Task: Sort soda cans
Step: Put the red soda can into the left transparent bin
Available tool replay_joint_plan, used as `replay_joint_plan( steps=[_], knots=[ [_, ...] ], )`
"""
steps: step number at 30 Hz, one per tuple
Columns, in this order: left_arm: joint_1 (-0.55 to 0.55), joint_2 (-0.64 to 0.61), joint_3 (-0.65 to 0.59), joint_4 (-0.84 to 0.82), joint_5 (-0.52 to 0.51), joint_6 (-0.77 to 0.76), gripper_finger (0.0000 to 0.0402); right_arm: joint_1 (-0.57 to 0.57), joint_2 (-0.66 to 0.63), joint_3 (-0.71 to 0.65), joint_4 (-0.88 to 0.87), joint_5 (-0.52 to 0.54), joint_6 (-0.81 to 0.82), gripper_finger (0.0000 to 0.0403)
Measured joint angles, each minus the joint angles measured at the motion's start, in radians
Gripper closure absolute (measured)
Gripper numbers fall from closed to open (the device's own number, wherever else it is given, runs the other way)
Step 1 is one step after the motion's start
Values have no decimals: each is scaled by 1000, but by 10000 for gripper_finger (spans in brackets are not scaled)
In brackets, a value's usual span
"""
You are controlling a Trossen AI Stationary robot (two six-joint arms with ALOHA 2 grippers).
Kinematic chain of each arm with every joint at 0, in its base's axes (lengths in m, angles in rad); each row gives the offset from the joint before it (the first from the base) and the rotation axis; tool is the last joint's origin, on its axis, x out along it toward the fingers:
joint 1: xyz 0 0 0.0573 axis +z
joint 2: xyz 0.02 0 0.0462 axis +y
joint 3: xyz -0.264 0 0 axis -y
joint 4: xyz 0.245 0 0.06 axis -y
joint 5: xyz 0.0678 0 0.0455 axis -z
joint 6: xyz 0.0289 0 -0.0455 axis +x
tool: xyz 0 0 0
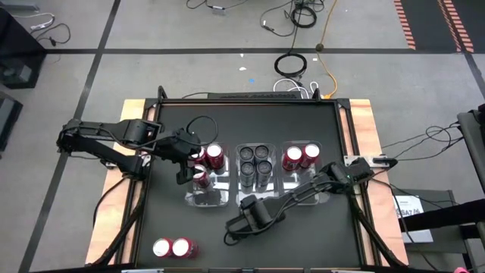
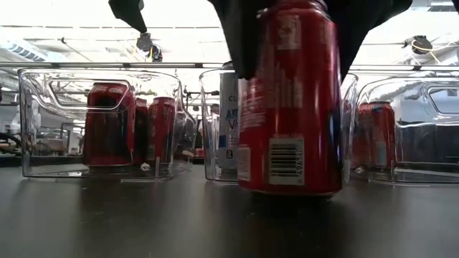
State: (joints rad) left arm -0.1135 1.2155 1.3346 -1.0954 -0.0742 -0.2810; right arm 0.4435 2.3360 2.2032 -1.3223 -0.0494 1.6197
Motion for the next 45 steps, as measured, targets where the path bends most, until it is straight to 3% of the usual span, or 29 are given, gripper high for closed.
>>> replay_joint_plan(
  steps=[5, 21, 36, 45],
  knots=[
    [0, 0, 0, 0, 0, 8, 17, 3, -2, 0, 23, -4, 34, 51],
    [0, 0, 0, 9, 0, 6, 17, 18, -11, -1, 23, -2, 15, 49],
    [-1, 0, 0, 67, 0, -1, 17, 98, -175, -1, -69, 219, 25, 48],
    [-104, 91, -1, 244, 21, 43, 17, 278, -226, -9, -246, 296, 287, 48]
  ],
)
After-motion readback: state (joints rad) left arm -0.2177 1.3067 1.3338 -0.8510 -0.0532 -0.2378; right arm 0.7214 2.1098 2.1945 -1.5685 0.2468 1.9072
